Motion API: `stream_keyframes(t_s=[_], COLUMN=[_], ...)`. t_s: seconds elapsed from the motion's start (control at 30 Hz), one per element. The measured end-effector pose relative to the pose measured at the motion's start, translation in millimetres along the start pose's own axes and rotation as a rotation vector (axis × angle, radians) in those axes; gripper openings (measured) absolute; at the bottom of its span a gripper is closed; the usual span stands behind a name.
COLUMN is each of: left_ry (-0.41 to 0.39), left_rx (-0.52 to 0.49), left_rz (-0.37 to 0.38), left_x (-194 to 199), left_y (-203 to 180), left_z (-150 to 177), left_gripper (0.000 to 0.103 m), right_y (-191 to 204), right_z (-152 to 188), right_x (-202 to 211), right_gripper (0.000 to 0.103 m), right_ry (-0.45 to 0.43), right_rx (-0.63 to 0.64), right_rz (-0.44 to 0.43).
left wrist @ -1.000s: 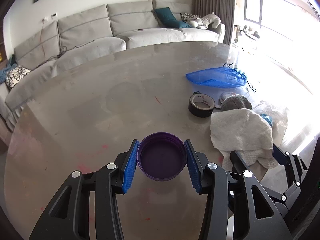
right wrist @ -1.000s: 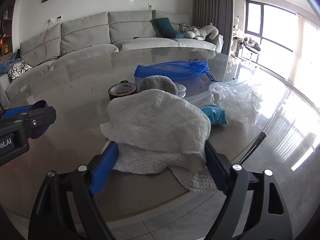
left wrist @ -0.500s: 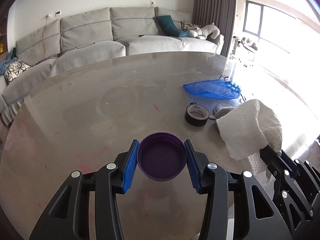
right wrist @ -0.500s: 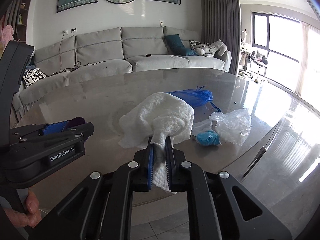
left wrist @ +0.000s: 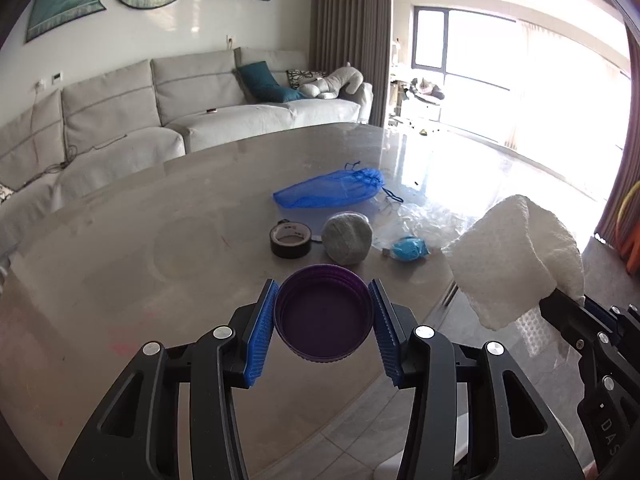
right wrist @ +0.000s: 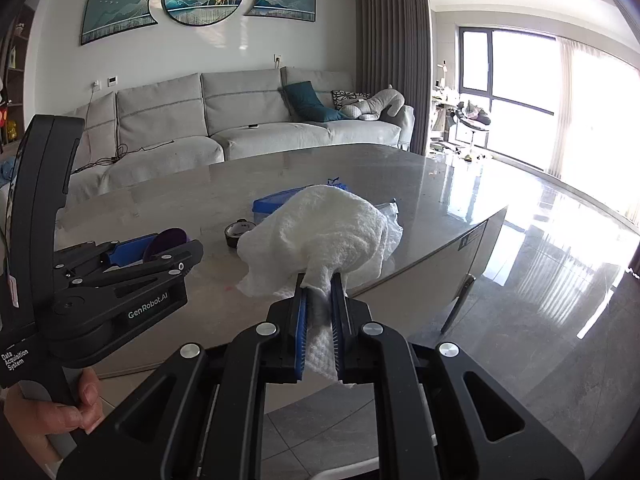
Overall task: Collect trash
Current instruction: 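Carry cap and towel to the bin and open the left gripper over it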
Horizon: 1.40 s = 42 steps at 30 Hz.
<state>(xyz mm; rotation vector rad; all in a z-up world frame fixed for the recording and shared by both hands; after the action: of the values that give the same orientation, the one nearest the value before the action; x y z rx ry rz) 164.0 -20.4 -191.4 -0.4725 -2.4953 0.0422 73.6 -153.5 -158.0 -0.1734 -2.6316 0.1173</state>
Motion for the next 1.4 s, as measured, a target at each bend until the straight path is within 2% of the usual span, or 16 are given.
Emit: stream_keyframes(t_s=[0.3, 0.57, 0.77, 1.13, 1.4], left_ry=[0.056, 0.172, 0.199, 0.258, 0.34], left_rx=[-0.184, -0.272, -0.334, -0.419, -0.48], left_rz=[0.198, 0.349, 0.408, 0.523, 0.554], left_x=[-0.2, -11.0, -12.2, -16.9, -36.9], left_y=[-78.7, -130.9, -156.4, -199.2, -227.8], left_z=[35.2, 75.8, 94.1, 118.7, 143.6], left_gripper=[0.046, 0.046, 0.046, 0.046, 0.047], right_y=[-48.3, -77.4, -95.6, -117.1, -139.0], right_z=[39.4, 75.0, 98.2, 120.6, 134.3], right_x=[39.4, 57.8, 68.4, 78.7, 87.2], right_gripper=[0.012, 0.012, 0.012, 0.013, 0.013], right_ry=[0.033, 0.078, 0.108, 0.126, 0.136], right_rx=[-0.056, -0.107, -0.141, -0.192, -0.229], right_rz=[0.131, 0.216, 0.269, 0.32, 0.362])
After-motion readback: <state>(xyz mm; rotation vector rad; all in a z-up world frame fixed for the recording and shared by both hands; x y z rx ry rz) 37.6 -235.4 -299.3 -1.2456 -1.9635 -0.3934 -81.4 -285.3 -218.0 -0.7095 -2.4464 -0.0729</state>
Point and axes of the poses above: each gripper's, at about its wrist camera, not at the fingertips, and x roughly against the way its jaws point, y to its left, z to its underside, the point moved 3 cm from there along -x, roughly the way its jaws point, and after that the axes turned 12 degrees about z, right-handed, at the moved point
